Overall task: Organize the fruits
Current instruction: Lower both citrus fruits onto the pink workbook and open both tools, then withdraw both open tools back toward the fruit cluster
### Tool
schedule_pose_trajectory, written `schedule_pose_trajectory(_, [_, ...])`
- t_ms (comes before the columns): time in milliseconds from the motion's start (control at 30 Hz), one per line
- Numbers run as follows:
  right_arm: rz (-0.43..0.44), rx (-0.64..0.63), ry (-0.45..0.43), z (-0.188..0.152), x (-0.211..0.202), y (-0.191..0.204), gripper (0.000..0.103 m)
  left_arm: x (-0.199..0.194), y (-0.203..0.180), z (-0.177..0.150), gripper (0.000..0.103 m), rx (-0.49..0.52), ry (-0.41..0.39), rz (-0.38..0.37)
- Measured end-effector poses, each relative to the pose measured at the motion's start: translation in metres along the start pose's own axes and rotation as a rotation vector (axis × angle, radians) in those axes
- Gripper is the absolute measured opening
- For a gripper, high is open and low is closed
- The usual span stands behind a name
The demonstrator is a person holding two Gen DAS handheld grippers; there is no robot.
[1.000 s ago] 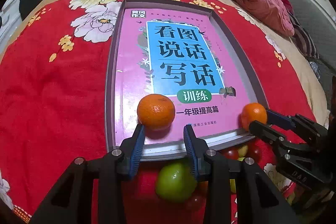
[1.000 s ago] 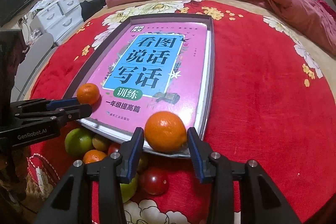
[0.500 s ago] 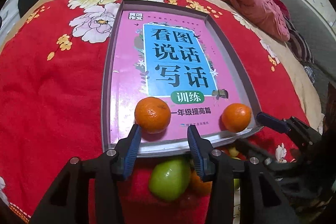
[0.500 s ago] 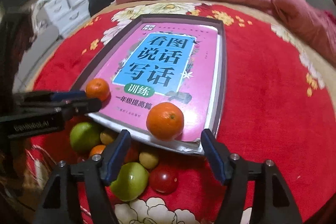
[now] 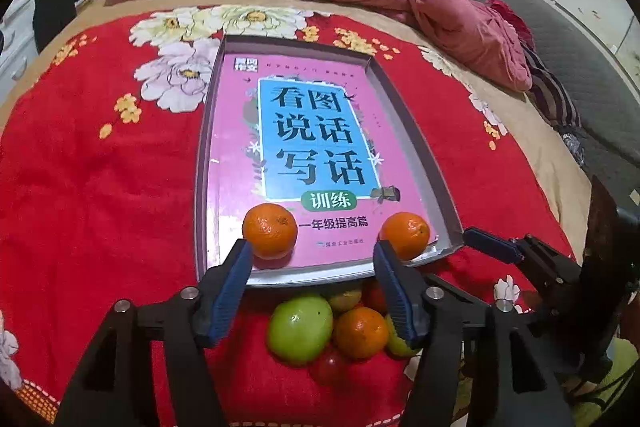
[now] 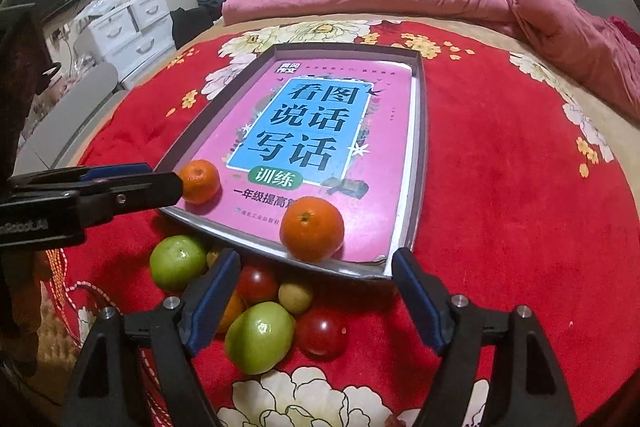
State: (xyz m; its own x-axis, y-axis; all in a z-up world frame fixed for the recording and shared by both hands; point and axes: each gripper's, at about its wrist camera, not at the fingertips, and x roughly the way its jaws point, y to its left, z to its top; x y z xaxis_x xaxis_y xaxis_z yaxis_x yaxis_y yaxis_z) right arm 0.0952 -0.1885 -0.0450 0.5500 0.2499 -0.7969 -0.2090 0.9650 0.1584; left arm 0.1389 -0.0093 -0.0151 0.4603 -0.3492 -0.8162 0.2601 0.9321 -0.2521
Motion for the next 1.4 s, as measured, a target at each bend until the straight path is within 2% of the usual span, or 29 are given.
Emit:
schedule_pose_trajectory(133, [0.001, 0.014, -0.014, -0.001, -0.005, -0.002, 0.078, -0.01, -0.003, -0.001, 0.075, 0.015, -0.02, 0.02])
schedule_pose_trajectory(367, [0.004, 0.042, -0.049, 0.001, -0.017, -0.007, 0.084, -0.017, -0.002, -0.005, 0.077, -0.01, -0.017, 0.019])
schedule_pose_trajectory(500, [0.005, 0.061, -0.077, 0.004, -0.024, -0.009, 0.091, -0.018, -0.001, -0.009, 0.078, -0.016, -0.013, 0.048])
schedule_pose_trajectory(767, [-0.015, 0.07, -0.124, 0.008, -0.037, -0.011, 0.094, -0.025, 0.007, -0.015, 0.078, -0.036, -0.019, 0.097])
schedule_pose_trajectory(1000, [-0.03, 0.081, -0.157, 0.009, -0.05, -0.013, 0.096, -0.035, 0.007, -0.018, 0.078, -0.027, -0.03, 0.103])
schedule_pose_trajectory(1400, [-0.022, 0.053, -0.136, -0.004, -0.058, -0.002, 0.098, -0.044, 0.014, -0.036, 0.078, -0.02, -0.012, 0.104])
